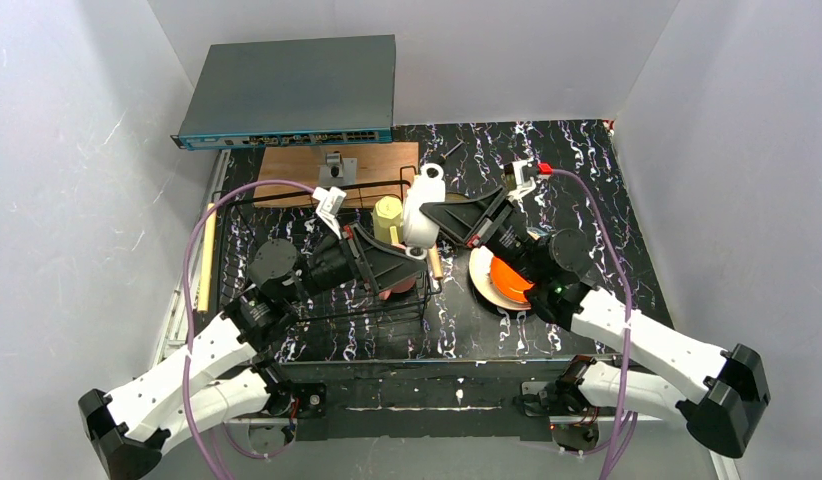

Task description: Load the mixed dishes into the dish rack

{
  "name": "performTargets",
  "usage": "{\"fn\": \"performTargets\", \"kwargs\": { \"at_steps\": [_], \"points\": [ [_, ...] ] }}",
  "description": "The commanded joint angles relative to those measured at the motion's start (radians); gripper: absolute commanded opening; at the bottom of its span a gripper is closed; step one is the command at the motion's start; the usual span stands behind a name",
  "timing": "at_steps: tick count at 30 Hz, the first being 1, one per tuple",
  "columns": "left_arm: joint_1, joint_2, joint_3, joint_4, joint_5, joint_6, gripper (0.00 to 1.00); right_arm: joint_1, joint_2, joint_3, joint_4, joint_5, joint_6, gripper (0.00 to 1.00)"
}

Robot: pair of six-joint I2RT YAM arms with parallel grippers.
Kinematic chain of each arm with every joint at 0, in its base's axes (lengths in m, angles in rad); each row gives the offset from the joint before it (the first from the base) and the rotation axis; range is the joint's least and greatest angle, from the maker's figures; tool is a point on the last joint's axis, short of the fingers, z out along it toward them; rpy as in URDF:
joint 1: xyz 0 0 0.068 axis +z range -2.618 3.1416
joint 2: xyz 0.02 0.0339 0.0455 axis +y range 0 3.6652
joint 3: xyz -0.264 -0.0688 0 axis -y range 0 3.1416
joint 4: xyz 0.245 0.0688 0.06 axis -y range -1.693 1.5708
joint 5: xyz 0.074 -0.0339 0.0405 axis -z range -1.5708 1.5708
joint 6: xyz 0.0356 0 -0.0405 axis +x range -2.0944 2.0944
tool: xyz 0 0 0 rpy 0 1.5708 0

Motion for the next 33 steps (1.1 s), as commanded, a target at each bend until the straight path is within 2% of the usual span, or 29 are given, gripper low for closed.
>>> {"fn": "performTargets", "kwargs": {
  "at_steps": [1, 4, 11, 14, 18, 20, 23, 26, 29, 31, 33],
  "points": [
    [0.005, -0.064, -0.029, 0.049, -0.078, 0.027, 0.96, 0.039, 0.016, 0.064, 0.352, -0.012, 0.097, 0.01],
    [0.005, -0.078, -0.029, 0.046, -0.083, 0.058, 0.82, 0.061, 0.025, 0.053, 0.357, 0.029, 0.098, 0.01],
    [0.005, -0.1, -0.025, 0.028, -0.107, 0.093, 0.61, 0.097, 0.069, 0.036, 0.392, 0.069, 0.131, 0.01],
    [0.005, -0.111, -0.026, 0.017, -0.133, 0.1, 0.47, 0.113, 0.086, 0.037, 0.396, 0.083, 0.129, 0.01],
    [0.005, -0.12, -0.018, -0.014, -0.166, 0.109, 0.43, 0.134, 0.113, 0.044, 0.404, 0.093, 0.128, 0.01],
    [0.005, -0.124, -0.016, -0.03, -0.18, 0.111, 0.39, 0.145, 0.127, 0.047, 0.404, 0.114, 0.13, 0.01],
    [0.005, -0.138, -0.005, -0.068, -0.2, 0.128, 0.22, 0.158, 0.148, 0.053, 0.404, 0.117, 0.129, 0.01],
    [0.004, -0.155, 0.016, -0.145, -0.234, 0.158, 0.01, 0.169, 0.151, 0.053, 0.386, 0.117, 0.112, 0.01],
    [0.005, -0.182, 0.036, -0.217, -0.261, 0.203, 0.0, 0.175, 0.128, 0.039, 0.307, 0.124, 0.063, 0.02],
    [0.004, -0.204, 0.044, -0.257, -0.282, 0.233, 0.0, 0.176, 0.104, 0.026, 0.231, 0.137, 0.029, 0.17],
    [0.005, -0.227, 0.05, -0.289, -0.305, 0.257, 0.0, 0.176, 0.082, 0.014, 0.168, 0.152, 0.0, 0.39]
  ]
}}
